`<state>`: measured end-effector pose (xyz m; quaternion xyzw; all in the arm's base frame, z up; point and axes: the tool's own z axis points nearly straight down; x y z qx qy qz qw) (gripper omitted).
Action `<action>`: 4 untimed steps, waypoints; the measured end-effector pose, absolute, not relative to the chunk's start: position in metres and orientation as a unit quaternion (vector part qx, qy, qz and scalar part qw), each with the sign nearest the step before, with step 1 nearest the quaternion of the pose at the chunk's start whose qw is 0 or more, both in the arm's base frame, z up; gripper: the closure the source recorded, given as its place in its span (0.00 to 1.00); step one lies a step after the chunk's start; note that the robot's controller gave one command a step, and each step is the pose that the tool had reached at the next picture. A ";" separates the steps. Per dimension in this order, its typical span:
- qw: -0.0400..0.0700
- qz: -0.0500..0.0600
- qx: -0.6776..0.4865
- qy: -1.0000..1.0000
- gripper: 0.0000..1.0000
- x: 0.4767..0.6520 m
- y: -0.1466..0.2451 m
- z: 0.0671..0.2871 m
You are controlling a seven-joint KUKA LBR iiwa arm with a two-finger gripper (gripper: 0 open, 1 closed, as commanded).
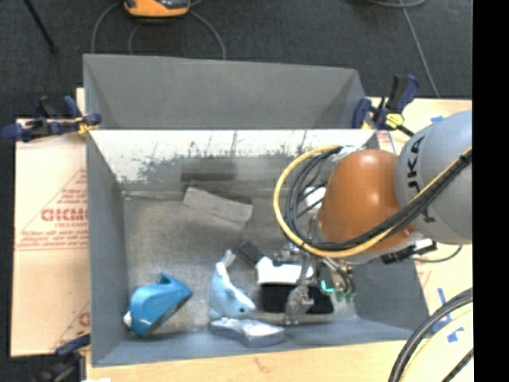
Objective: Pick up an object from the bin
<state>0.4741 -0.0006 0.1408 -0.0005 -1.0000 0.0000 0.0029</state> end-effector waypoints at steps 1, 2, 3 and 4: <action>-0.001 0.000 -0.001 -1.000 0.00 0.476 -0.001 0.145; -0.010 -0.001 -0.046 -0.999 0.00 0.486 -0.035 0.083; -0.014 -0.003 -0.056 -0.998 0.00 0.492 -0.043 0.059; -0.004 -0.001 -0.096 -0.995 0.00 0.493 -0.047 0.073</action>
Offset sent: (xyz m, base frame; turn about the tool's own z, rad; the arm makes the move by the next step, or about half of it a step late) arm 0.0063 -0.0397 -0.0708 0.1072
